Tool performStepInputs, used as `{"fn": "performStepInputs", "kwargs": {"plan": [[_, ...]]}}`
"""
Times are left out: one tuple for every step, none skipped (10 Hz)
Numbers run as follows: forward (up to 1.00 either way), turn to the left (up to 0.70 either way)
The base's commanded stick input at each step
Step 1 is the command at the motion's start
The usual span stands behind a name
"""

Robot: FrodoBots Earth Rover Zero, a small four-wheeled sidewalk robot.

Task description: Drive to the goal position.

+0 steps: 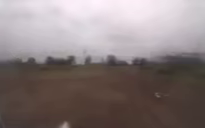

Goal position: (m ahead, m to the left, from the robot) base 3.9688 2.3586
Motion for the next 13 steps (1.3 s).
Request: {"fn": "performStepInputs", "kwargs": {"plan": [[0.70, 0.00], [0.70, 0.00], [0.70, 0.00], [0.70, 0.00], [0.70, 0.00], [0.70, 0.00], [0.70, 0.00], [0.70, 0.00], [0.70, 0.00], [0.70, 0.00], [0.70, 0.00], [0.70, 0.00], [0.70, 0.00]]}}
